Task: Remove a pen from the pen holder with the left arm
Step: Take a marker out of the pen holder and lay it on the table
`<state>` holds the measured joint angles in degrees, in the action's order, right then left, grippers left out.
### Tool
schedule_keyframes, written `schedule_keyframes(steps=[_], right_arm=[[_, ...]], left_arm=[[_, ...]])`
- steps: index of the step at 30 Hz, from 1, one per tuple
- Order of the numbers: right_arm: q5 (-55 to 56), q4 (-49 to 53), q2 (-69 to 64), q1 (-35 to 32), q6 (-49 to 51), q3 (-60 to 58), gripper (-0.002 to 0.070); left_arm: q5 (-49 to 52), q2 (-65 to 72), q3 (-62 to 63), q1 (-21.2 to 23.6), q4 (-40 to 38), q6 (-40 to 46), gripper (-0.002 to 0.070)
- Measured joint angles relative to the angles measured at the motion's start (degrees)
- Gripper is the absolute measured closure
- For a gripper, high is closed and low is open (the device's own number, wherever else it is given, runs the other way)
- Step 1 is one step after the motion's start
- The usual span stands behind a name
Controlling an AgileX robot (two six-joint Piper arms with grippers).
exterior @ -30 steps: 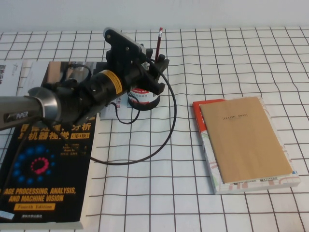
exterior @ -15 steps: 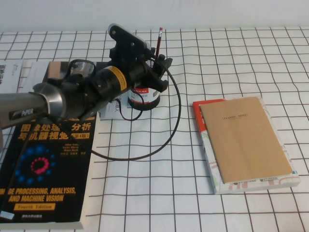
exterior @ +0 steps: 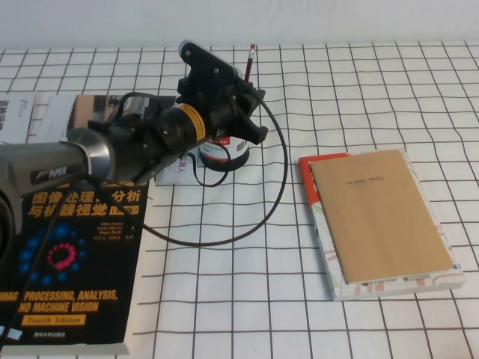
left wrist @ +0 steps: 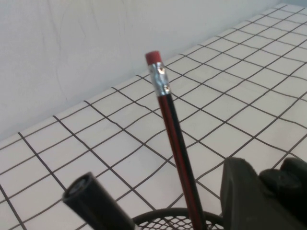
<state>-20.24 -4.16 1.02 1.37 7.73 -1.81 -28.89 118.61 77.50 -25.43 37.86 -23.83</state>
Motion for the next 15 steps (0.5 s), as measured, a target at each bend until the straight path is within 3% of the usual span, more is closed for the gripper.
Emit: schedule_keyframes(steps=[15], right_arm=[[0.0, 0.0, 0.0, 0.0, 0.0, 0.0, 0.0692]], left_arm=[[0.5, -5.7, 0.1, 0.7, 0.8, 3.0, 0.0568]])
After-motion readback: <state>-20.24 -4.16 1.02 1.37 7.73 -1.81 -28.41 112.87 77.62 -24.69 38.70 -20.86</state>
